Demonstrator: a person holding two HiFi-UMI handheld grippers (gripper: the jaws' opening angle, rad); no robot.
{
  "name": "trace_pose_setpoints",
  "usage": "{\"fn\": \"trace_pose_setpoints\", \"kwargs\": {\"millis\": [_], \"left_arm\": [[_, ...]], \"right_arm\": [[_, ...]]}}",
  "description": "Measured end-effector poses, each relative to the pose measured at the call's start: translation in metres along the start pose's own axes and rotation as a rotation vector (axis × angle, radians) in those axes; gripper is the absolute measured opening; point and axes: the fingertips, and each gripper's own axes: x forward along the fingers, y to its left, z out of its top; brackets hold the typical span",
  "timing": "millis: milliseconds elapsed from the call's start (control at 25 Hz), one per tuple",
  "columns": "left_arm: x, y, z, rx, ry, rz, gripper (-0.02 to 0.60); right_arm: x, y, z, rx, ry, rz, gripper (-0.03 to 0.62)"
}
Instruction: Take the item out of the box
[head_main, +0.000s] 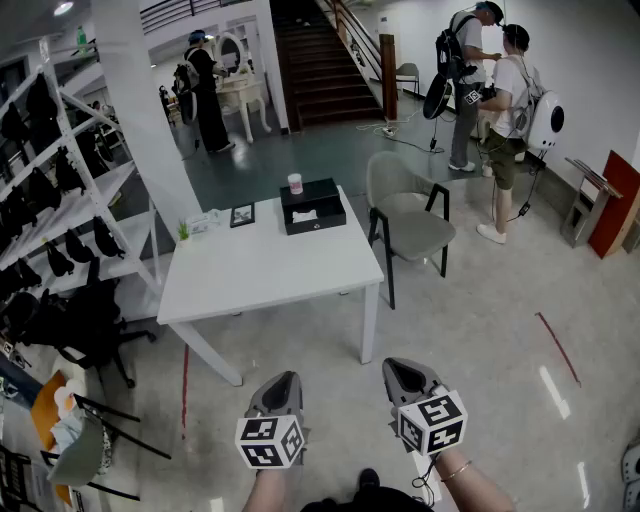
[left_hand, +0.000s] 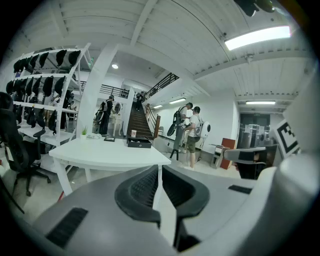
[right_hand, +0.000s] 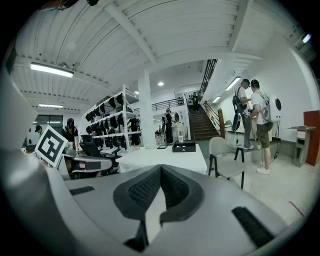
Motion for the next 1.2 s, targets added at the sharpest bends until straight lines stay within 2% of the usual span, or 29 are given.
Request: {"fn": "trace_pose_setpoints", "kwargs": {"millis": [360, 600, 640, 720, 760, 1200], "left_arm": [[0.024, -0.019, -0.001, 0.016, 0.012, -0.001, 0.028], [0.034, -0.021, 0.000, 0.011, 0.015, 0.016, 0.028], [0.035, -0.021, -0.001, 0.012, 0.015, 0.018, 0.028], [0.039, -0.021, -0.002, 0.013, 0.016, 0.019, 0.028], [0.041, -0.022, -0.002, 0.012, 0.018, 0.019, 0.028], [0.088, -0.008, 0.003, 0.016, 0.041, 0.011, 0.028]], "right_arm": [[0.005, -0.012, -0.006, -0.034, 0.031, 0.049, 0.000], [0.015, -0.024, -0.001, -0.022, 0.006, 0.057, 0.003], [0.016, -0.025, 0.000, -0.014, 0.000, 0.067, 0.015], [0.019, -0.027, 0.001, -0.009, -0.003, 0.081, 0.092], [0.020, -0.029, 0.001, -0.013, -0.002, 0.084, 0.109], [0.061, -0.059, 0.003, 0.008, 0.021, 0.099, 0.181]]}}
